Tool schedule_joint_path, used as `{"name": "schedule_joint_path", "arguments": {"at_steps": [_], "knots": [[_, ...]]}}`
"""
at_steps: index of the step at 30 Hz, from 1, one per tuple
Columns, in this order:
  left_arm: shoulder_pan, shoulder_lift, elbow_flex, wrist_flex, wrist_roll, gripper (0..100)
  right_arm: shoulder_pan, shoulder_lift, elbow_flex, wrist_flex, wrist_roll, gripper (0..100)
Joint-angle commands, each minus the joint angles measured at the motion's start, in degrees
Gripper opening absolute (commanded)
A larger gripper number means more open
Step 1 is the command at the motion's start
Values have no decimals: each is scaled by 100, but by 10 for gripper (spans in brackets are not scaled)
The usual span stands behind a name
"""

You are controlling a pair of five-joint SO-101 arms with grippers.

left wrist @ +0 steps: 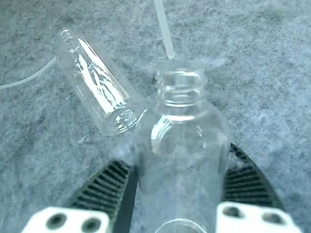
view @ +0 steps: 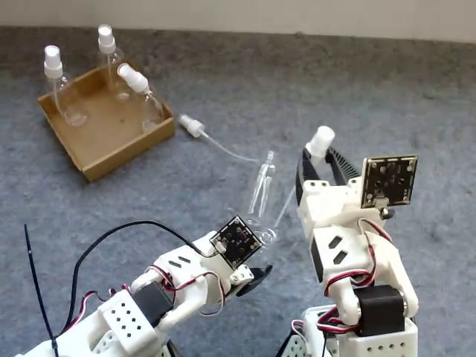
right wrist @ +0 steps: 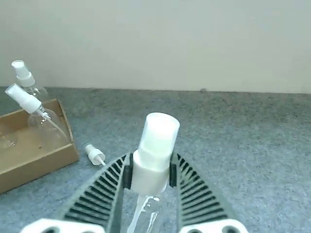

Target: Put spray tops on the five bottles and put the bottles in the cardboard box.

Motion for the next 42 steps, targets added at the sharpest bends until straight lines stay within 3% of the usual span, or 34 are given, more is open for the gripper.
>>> {"name": "schedule_joint_path", "arguments": {"at_steps": [1, 20, 26, 32, 39, 42], "knots": [[66, -110, -57, -123, 35, 106, -338, -66, -382, -163, -132, 5], [-127, -110, -101, -141, 35, 106, -435, -75, -365, 224, -132, 5], [-629, -110, 312, -1327, 35, 106, -444, -75, -321, 338, -132, 5], [-655, -110, 848, -2822, 35, 106, -453, -75, -295, 365, -132, 5], [-655, -110, 840, -2822, 35, 106, -1508, -75, 347, 330, -88, 5], [-655, -110, 840, -2813, 35, 106, -1560, -75, 400, 330, -88, 5]]}}
